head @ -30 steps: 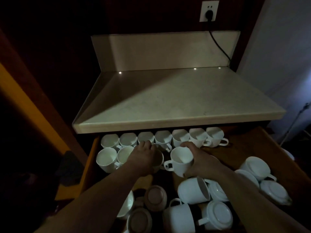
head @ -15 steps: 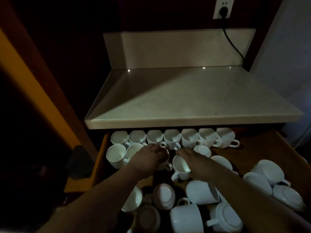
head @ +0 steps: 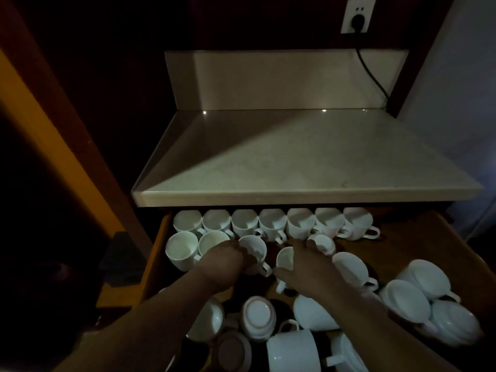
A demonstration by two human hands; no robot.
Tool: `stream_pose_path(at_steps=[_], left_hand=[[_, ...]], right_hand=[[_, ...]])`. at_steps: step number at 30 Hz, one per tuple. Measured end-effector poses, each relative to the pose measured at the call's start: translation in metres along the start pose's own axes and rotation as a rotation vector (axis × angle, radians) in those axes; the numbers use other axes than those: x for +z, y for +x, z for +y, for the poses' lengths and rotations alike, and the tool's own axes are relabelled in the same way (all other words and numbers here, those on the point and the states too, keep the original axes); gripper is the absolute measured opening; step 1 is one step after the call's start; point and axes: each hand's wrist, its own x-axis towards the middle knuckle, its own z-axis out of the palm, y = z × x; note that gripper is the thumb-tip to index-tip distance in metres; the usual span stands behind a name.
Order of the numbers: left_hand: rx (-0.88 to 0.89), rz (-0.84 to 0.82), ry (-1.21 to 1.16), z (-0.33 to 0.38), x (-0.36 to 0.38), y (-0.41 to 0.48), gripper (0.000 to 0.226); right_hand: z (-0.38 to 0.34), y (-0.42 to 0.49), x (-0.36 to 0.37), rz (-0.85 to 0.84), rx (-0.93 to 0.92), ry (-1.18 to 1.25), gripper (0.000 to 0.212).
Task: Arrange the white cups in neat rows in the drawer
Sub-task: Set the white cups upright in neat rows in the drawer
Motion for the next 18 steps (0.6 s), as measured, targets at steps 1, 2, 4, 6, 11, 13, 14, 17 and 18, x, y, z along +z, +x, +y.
stream_pose_path(at_steps=[1, 2, 4, 6, 11, 13, 14, 17, 18], left_hand=[[0.005, -0.002, -0.012, -0.002, 0.000, 0.000, 0.031], [0.013, 0.003, -0.020, -0.003, 0.000, -0.001, 0.030], [0.026, 0.023, -0.002, -0.006, -0.001, -0.002, 0.028], [0.040, 0.033, 0.025, -0.005, -0.003, -0.002, 0.027], [0.042, 0.042, 0.019, -0.007, 0.001, -0.005, 0.027], [0.034, 0.054, 0.027, -0.008, 0.004, -0.004, 0.028], [0.029, 0.046, 0.031, -0.007, 0.005, -0.003, 0.029], [0.012, 0.048, 0.026, -0.007, 0.004, -0.002, 0.030], [0.009, 0.055, 0.031, -0.008, 0.004, -0.002, 0.030]], right_hand=[[-0.003, 0.002, 0.004, 0.023, 0.006, -0.021, 0.090], [-0.006, 0.004, 0.007, 0.036, 0.000, -0.043, 0.090], [-0.009, 0.010, 0.008, 0.017, -0.032, -0.035, 0.084], [-0.008, 0.013, 0.006, -0.030, -0.074, 0.016, 0.088], [0.003, 0.009, 0.011, -0.007, 0.033, 0.034, 0.093], [0.004, 0.011, 0.015, 0.001, 0.040, 0.023, 0.087], [0.003, 0.013, 0.016, 0.004, 0.032, 0.030, 0.084], [0.000, 0.020, 0.015, 0.009, 0.013, 0.076, 0.082], [-0.002, 0.022, 0.014, 0.011, 0.019, 0.098, 0.082]])
